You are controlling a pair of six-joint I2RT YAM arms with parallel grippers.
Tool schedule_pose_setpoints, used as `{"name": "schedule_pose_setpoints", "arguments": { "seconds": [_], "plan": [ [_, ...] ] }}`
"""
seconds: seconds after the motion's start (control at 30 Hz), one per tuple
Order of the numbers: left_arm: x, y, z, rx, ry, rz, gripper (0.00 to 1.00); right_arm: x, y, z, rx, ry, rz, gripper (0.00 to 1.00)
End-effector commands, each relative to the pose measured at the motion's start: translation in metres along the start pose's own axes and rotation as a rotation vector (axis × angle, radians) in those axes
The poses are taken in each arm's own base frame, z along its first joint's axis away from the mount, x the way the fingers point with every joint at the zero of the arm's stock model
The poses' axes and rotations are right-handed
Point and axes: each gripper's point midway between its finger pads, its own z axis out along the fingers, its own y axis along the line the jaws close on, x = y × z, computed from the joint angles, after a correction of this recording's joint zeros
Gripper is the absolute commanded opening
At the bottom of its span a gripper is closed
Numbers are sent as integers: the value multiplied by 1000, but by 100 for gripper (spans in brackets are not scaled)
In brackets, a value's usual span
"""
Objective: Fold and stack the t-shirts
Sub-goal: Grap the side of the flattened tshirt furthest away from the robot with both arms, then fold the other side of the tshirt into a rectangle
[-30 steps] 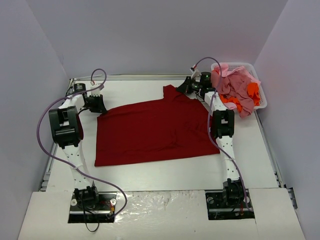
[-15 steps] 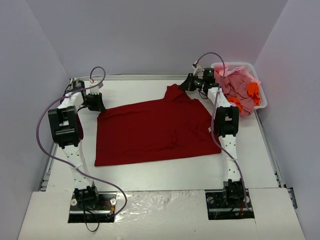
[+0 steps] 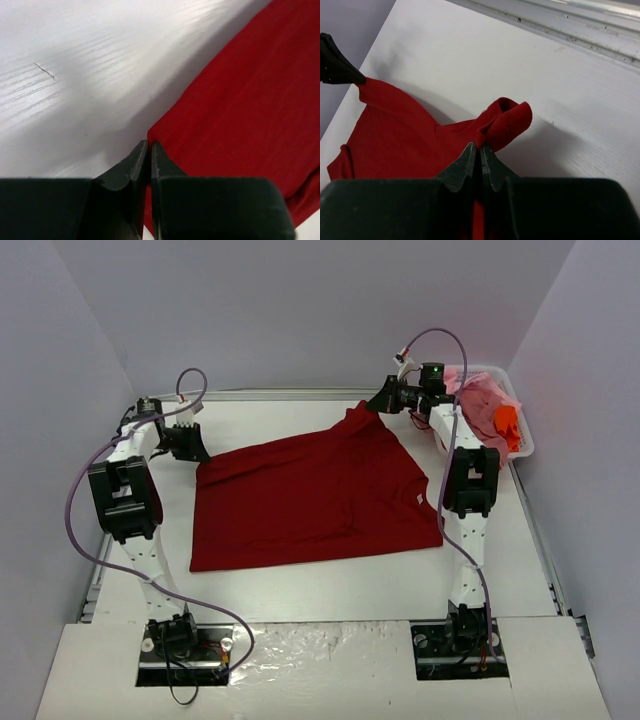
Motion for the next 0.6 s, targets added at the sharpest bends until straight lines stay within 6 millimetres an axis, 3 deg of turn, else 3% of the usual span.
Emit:
{"name": "schedule_pose_setpoints", "arguments": {
  "seconds": [0.0,0.07,0.1,0.13,0.17,0.57],
  "plan": [
    [-18,-30,-37,40,-60,95,2,-27,39,-29,-39,-20,-83,0],
    [-12,-36,-41,51,-54,100,2,-8,41,-34,-31,21,-62,0],
    [-10,-39,-42,61,-54,111,2,-12,50,-41,-30,18,-76,0],
    [-10,-42,-46,63,-57,116,2,3,50,-43,-26,47,-50,0],
    [-4,-45,-46,74,-50,121,2,0,57,-48,-25,46,-81,0],
    [35,-73,-62,131,9,185,2,48,86,-87,15,196,-109,0]
  ]
}}
